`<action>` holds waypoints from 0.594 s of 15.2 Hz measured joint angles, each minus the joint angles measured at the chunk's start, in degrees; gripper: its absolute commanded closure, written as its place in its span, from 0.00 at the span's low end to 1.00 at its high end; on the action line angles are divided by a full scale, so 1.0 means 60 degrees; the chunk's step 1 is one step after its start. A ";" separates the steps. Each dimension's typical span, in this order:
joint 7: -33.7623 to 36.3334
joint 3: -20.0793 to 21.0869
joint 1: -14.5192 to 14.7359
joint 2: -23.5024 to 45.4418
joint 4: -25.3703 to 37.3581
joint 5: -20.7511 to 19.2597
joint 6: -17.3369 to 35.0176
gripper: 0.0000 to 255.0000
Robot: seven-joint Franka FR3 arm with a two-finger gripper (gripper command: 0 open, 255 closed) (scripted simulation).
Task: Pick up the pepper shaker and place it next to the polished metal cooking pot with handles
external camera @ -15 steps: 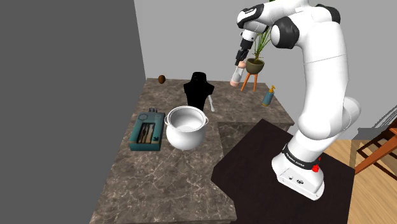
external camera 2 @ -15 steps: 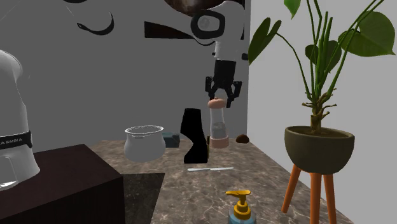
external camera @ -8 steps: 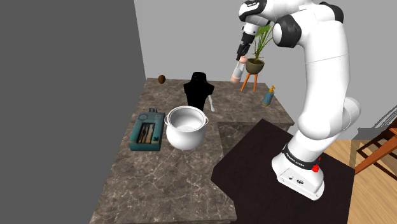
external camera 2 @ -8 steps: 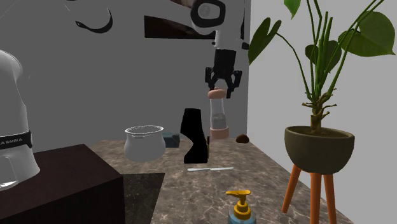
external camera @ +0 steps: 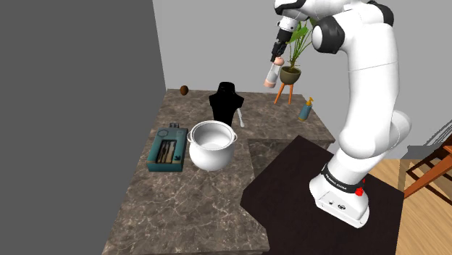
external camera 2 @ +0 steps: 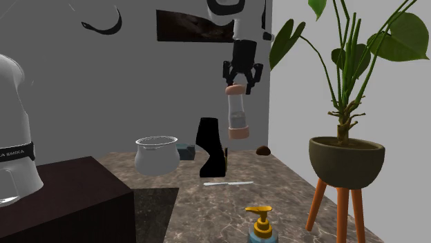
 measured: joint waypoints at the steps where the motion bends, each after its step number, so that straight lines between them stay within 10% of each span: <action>1: 0.0033 -0.0032 0.0137 -0.0207 -0.0288 -0.0068 0.0092 1.00; 9: 0.1060 -0.0199 0.2145 -0.3281 -0.4577 -0.1261 0.1834 1.00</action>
